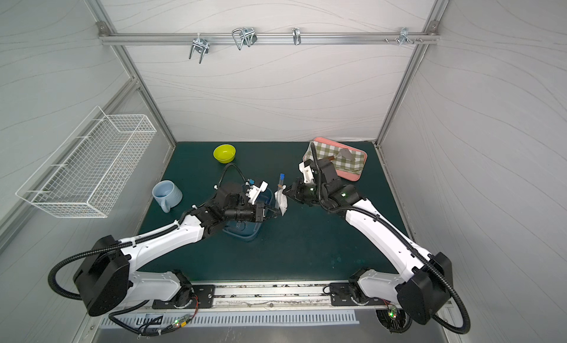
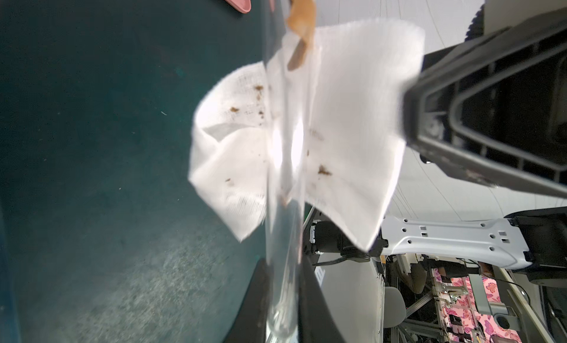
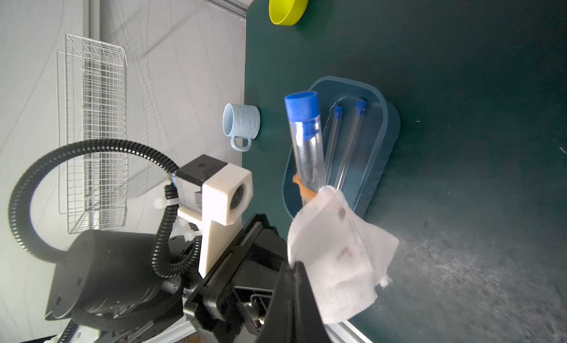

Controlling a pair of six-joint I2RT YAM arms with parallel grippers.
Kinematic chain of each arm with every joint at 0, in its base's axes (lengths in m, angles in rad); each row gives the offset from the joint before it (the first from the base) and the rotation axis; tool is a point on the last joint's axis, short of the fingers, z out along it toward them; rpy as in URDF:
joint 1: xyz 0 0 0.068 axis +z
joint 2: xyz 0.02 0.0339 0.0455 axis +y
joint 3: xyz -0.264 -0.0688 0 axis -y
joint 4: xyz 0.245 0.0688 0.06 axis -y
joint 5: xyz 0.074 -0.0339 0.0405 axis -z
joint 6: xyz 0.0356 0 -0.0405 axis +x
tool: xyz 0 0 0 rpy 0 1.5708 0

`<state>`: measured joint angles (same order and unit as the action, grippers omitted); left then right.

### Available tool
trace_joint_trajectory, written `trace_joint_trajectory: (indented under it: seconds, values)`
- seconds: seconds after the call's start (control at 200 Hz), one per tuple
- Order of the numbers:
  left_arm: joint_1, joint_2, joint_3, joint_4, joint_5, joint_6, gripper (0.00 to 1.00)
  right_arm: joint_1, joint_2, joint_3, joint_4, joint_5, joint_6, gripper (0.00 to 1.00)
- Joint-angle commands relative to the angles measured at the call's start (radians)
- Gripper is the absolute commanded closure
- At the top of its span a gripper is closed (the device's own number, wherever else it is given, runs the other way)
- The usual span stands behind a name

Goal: Wipe the exteriors of test tubes
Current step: Place the cleaning item in the test tube.

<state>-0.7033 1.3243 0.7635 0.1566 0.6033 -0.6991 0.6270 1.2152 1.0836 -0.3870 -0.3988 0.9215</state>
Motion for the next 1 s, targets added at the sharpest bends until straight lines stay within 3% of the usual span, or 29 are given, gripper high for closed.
trace_joint_trajectory:
  seconds: [0.0, 0.76, 0.995]
  values:
    - [-0.018, 0.020, 0.049, 0.066, 0.016, 0.007, 0.95, 0.009, -0.003, -0.010, 0.088, -0.028, 0.074, 1.00]
    - [-0.027, 0.002, 0.014, 0.119, 0.029, -0.041, 0.95, 0.082, 0.120, 0.046, 0.107, 0.047, 0.064, 1.00]
    - [-0.027, 0.011, 0.001, 0.158, 0.030, -0.067, 0.95, 0.085, 0.132, 0.075, 0.089, 0.051, 0.054, 0.75]
